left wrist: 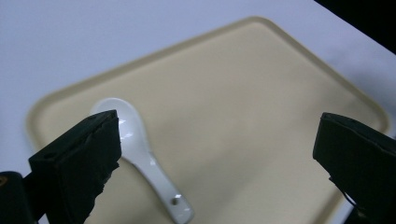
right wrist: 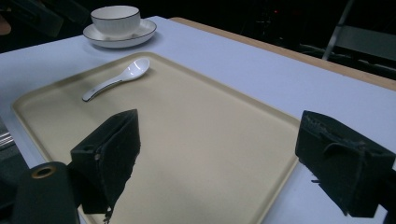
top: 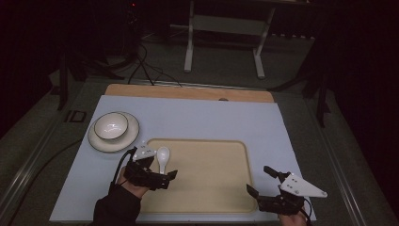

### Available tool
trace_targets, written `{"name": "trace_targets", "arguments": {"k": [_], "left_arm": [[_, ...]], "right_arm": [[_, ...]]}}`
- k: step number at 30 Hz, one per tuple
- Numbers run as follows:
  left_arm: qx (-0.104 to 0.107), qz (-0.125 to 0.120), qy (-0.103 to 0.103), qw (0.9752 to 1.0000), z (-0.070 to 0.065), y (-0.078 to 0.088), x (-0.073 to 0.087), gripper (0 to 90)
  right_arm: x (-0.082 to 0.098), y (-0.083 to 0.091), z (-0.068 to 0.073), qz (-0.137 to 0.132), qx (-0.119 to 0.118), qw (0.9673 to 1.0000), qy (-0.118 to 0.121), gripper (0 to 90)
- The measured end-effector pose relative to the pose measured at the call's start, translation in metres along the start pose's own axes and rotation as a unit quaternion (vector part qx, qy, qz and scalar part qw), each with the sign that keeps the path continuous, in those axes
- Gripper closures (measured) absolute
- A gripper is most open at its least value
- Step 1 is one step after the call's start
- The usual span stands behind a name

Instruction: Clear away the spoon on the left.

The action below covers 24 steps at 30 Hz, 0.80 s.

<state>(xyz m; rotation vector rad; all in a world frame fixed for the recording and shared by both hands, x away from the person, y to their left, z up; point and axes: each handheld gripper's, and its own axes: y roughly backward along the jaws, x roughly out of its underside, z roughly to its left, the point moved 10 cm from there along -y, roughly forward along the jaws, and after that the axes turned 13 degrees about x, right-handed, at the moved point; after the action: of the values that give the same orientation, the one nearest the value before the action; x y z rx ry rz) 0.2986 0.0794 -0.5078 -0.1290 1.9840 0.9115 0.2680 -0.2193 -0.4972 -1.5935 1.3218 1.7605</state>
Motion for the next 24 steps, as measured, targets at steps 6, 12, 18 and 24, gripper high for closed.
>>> {"name": "trace_targets", "arguments": {"k": [6,12,18,24], "left_arm": [[-0.016,-0.019,-0.004,0.9997,0.017,0.014,0.000,1.1],[-0.027,-0.032,-0.003,0.9991,0.030,0.027,0.000,1.1],[-0.027,-0.038,-0.001,0.9989,0.037,0.038,0.006,1.1],[0.000,-0.059,-0.008,0.9982,0.039,0.048,0.010,1.1]], "right_arm": [[0.001,-0.001,0.001,0.002,-0.003,1.0000,0.001,13.9],[0.001,-0.001,0.000,0.004,0.000,1.0000,0.001,13.9],[0.002,-0.002,0.000,0.005,0.001,1.0000,0.001,13.9],[0.002,-0.003,-0.001,0.005,0.003,1.0000,0.003,13.9]]}}
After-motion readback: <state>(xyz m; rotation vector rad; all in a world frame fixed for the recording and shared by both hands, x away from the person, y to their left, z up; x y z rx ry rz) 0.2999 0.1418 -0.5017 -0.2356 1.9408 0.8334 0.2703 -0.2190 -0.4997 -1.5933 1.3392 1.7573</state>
